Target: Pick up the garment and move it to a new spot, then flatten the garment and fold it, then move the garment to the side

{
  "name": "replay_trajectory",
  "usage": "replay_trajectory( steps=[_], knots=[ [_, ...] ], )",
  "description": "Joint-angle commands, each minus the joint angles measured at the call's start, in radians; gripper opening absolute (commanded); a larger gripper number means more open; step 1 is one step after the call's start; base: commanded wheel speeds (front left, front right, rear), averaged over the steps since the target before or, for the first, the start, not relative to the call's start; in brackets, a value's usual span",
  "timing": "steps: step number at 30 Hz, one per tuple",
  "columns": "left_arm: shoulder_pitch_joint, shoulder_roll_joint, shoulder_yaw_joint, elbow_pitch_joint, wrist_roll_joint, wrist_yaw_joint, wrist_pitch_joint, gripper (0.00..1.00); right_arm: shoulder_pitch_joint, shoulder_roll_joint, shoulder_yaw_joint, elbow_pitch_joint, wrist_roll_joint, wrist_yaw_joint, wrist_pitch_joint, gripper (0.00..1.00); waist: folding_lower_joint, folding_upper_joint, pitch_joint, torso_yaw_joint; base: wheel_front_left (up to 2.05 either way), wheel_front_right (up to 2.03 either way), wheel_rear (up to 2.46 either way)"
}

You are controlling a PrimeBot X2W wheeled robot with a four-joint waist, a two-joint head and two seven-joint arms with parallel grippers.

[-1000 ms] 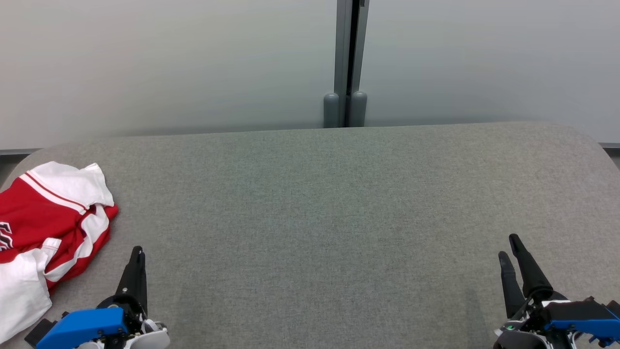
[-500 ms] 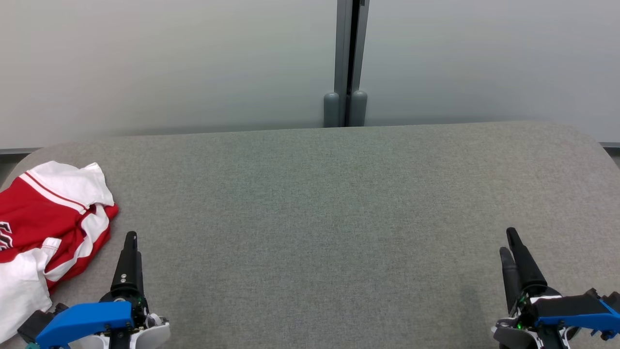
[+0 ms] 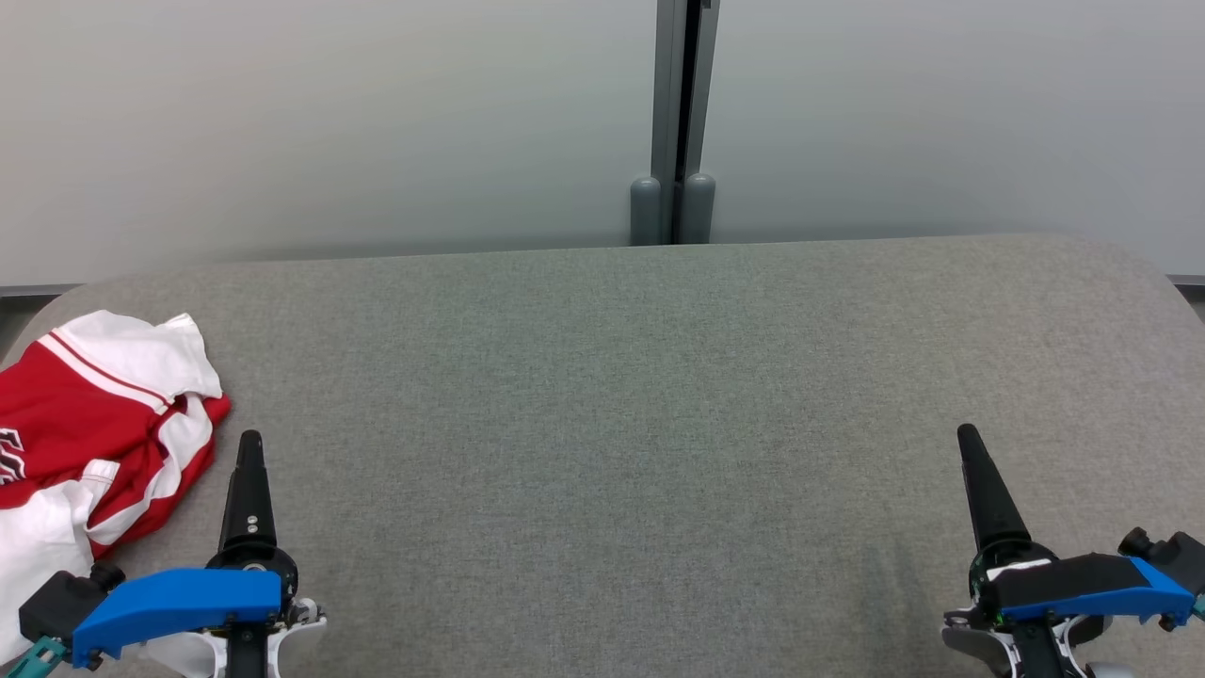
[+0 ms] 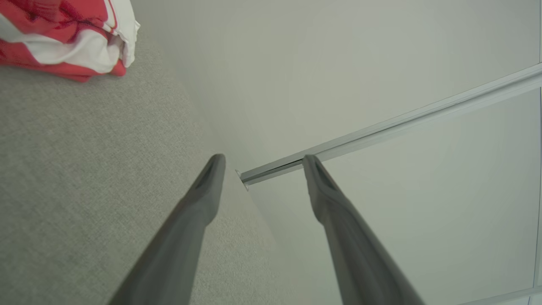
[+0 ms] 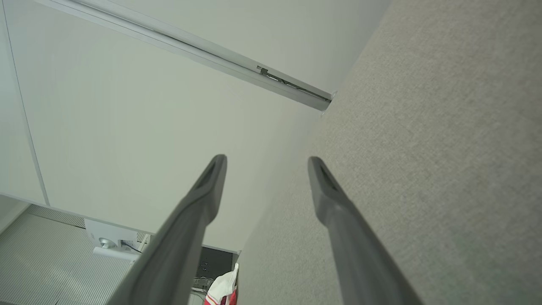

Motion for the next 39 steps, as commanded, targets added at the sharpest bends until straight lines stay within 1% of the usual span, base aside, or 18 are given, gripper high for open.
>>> replay_trajectory(
  steps=[1,3,4,14,23,29,39],
  knots=[
    [-0.035,0.006,0.001,-0.014,0.067,-0.001,-0.014,1.0,-0.035,-0.006,0.011,-0.01,-0.054,0.002,-0.015,1.0,0.0,0.0,0.001,0.0,0.0,0.0,0.0],
    [-0.037,0.006,-0.003,-0.013,0.111,-0.001,-0.021,1.0,-0.04,-0.007,0.017,-0.008,-0.087,0.002,-0.023,1.0,0.0,0.0,0.002,0.001,0.0,0.0,0.0],
    [-0.037,0.006,-0.003,-0.013,0.111,-0.001,-0.021,1.0,-0.04,-0.007,0.017,-0.008,-0.087,0.002,-0.023,1.0,0.0,0.0,0.002,0.001,0.0,0.0,0.0],
    [-0.045,0.007,-0.011,0.004,0.327,-0.002,-0.056,1.0,-0.06,-0.008,0.044,0.014,-0.261,0.003,-0.058,1.0,0.0,0.0,0.004,0.003,0.0,0.0,0.0],
    [-0.056,0.008,-0.014,0.033,0.509,0.019,-0.084,1.0,-0.073,-0.009,0.061,0.03,-0.41,0.003,-0.087,1.0,0.0,0.0,0.005,0.004,0.0,0.0,0.0],
    [-0.064,0.01,-0.019,0.059,0.6,0.03,-0.102,1.0,-0.085,-0.01,0.074,0.049,-0.512,0.003,-0.104,1.0,0.0,0.0,0.005,0.006,0.0,0.0,0.0],
    [-0.077,0.02,-0.027,0.096,0.729,0.049,-0.13,1.0,-0.102,-0.011,0.089,0.072,-0.647,0.003,-0.132,1.0,0.0,0.0,0.003,0.008,0.0,0.0,0.0]
  ],
)
